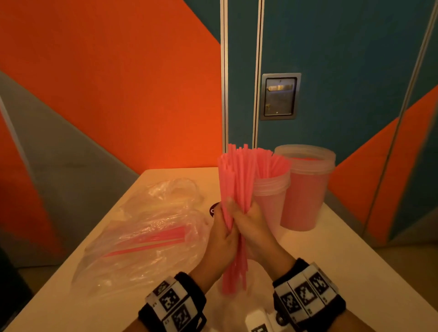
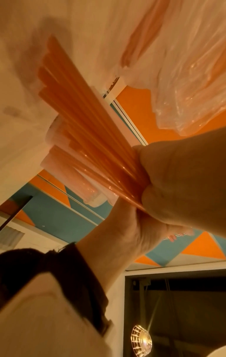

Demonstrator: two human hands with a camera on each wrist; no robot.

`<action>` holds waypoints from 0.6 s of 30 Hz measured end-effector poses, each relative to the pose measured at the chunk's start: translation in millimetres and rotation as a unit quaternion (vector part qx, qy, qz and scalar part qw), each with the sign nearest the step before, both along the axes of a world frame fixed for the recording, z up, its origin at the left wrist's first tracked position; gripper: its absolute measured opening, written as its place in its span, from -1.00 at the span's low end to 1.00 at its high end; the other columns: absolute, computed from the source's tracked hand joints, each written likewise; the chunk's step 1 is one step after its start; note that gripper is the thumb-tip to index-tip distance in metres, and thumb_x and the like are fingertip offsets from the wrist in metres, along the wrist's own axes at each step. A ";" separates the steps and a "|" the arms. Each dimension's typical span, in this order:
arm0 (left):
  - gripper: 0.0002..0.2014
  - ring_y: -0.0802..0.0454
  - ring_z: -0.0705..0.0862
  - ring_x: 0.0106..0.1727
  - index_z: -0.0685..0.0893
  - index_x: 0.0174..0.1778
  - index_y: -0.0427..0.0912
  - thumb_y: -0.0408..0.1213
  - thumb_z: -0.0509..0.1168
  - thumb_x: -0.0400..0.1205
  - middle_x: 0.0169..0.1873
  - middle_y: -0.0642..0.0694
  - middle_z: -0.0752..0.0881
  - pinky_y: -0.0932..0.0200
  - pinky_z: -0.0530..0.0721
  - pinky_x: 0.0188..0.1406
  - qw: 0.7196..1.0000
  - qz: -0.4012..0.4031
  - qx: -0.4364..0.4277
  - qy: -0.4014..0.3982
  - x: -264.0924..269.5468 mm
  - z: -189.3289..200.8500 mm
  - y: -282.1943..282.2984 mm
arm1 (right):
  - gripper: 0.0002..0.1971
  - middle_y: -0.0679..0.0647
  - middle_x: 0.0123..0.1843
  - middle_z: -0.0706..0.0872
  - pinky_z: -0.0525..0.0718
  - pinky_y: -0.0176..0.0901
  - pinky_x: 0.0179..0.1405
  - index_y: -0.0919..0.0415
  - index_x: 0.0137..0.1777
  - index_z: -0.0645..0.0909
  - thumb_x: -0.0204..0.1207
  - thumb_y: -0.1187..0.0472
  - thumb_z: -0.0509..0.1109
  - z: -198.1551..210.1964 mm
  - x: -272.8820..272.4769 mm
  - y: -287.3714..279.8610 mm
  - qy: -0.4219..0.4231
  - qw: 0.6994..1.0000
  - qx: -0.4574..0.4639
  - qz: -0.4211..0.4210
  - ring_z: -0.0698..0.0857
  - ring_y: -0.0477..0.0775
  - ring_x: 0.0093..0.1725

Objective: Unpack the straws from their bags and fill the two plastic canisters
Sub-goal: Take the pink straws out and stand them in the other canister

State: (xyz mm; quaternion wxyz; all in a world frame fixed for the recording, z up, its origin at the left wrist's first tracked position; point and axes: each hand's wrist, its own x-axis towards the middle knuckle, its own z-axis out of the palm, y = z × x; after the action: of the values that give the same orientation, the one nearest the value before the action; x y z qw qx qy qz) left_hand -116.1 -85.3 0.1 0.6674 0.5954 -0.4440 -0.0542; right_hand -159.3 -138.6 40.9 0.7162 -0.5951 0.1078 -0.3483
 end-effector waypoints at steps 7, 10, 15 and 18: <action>-0.65 0.48 0.45 0.31 0.19 0.34 -0.05 -0.21 0.05 0.64 0.24 0.09 0.44 0.52 0.44 0.24 0.998 -0.015 0.000 -0.068 -5.7 -13.6 -7.4 | -0.76 0.06 -0.26 0.78 0.73 -0.22 -0.21 0.09 -0.20 0.66 0.30 0.46 0.50 -9.5 -10.6 -10.2 0.027 0.998 -0.013 -0.052 0.79 0.00 -0.19; -0.55 0.54 0.42 0.33 0.13 0.40 -0.07 -0.03 0.02 0.63 0.29 0.15 0.40 0.58 0.41 0.23 0.997 -0.047 0.021 -0.055 -4.7 -9.8 -3.4 | -0.75 0.14 -0.24 0.78 0.75 -0.03 -0.10 0.09 -0.25 0.67 0.30 0.48 0.49 -3.5 -11.8 -12.4 0.015 1.000 0.000 -0.021 0.79 0.11 -0.15; -0.14 0.39 0.50 0.36 0.02 0.48 0.26 0.16 0.39 0.35 0.38 0.24 0.37 0.40 0.57 0.17 0.987 -0.106 -0.051 0.106 -8.2 -3.7 0.4 | -0.84 0.17 -0.20 0.79 0.76 0.01 -0.09 0.19 -0.13 0.69 0.34 0.42 0.51 -2.3 -8.9 -8.9 -0.001 1.000 0.017 -0.025 0.79 0.18 -0.10; -0.09 0.34 0.50 0.37 0.10 0.34 0.48 0.15 0.54 0.18 0.39 0.28 0.32 0.30 0.63 0.14 0.976 -0.133 -0.080 0.151 -11.8 -5.3 1.0 | -0.91 0.18 -0.29 0.78 0.77 0.12 -0.09 0.22 -0.21 0.70 0.37 0.40 0.50 -4.5 -6.2 -8.1 -0.001 0.998 0.032 -0.051 0.80 0.20 -0.18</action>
State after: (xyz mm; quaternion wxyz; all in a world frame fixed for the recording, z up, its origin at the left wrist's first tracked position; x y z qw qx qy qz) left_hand -127.9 -84.3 -5.2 0.7590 0.4609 -0.4160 -0.1962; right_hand -165.5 -146.7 36.4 0.7166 -0.5650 0.1483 -0.3811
